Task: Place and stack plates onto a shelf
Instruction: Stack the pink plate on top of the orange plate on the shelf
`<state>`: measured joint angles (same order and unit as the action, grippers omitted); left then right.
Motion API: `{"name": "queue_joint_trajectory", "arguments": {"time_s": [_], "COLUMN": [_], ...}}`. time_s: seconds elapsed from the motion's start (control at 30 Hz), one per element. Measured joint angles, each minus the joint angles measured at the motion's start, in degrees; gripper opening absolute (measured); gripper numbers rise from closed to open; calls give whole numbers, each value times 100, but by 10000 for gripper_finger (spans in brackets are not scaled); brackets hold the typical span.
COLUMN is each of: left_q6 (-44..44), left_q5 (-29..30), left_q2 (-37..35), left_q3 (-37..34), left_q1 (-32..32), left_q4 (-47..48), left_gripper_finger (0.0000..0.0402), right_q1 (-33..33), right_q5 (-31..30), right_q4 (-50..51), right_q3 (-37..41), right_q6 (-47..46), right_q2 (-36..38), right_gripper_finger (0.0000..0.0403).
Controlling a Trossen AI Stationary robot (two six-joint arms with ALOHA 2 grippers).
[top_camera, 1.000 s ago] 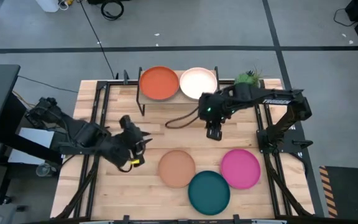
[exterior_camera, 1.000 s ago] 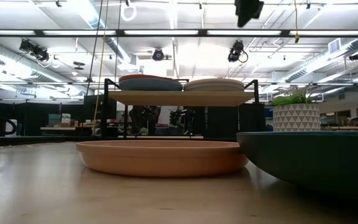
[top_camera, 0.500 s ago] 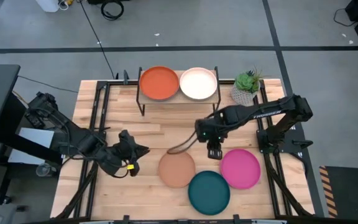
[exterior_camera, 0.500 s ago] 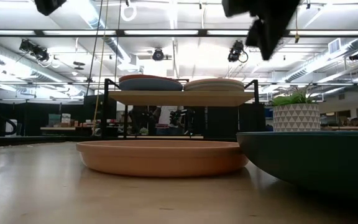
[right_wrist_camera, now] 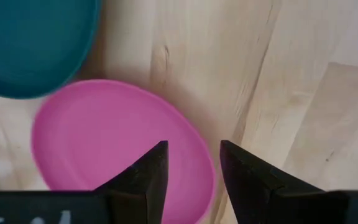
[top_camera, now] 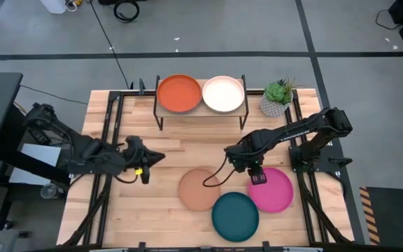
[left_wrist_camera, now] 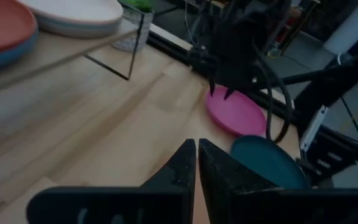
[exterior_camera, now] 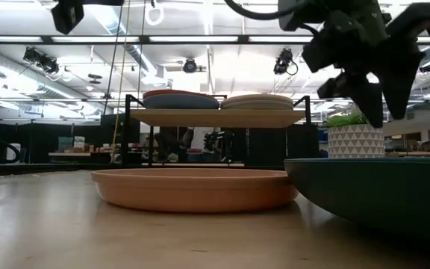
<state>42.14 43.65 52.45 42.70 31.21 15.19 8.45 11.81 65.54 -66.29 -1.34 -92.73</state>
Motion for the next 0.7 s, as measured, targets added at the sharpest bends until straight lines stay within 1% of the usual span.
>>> {"name": "queue_joint_trajectory", "arguments": {"time_s": [0.07,0.17,0.33,0.47,0.7], "left_q6": [-207,-264,96,69,76], "left_q5": [-1,-1,-47,-281,-306], "left_q2": [-7,-5,-1,-1,-1], "left_q3": [0,0,0,0,0], "left_q1": [-94,-235,-503,-606,-641], "left_q4": [1,-103,-94,-75,-75], "left_gripper_finger": [25,25,25,25,28], "right_q1": [-36,-105,-193,-217,-212], "right_q5": [-38,-66,-272,-43,-16], "right_q4": [-74,-195,-428,-682,-1067], "right_q3": [81,265,579,819,1327], "right_q6": [135,294,549,903,1332], "right_q2": [2,2,4,4,4], "right_gripper_finger": [154,159,180,185,179]}}
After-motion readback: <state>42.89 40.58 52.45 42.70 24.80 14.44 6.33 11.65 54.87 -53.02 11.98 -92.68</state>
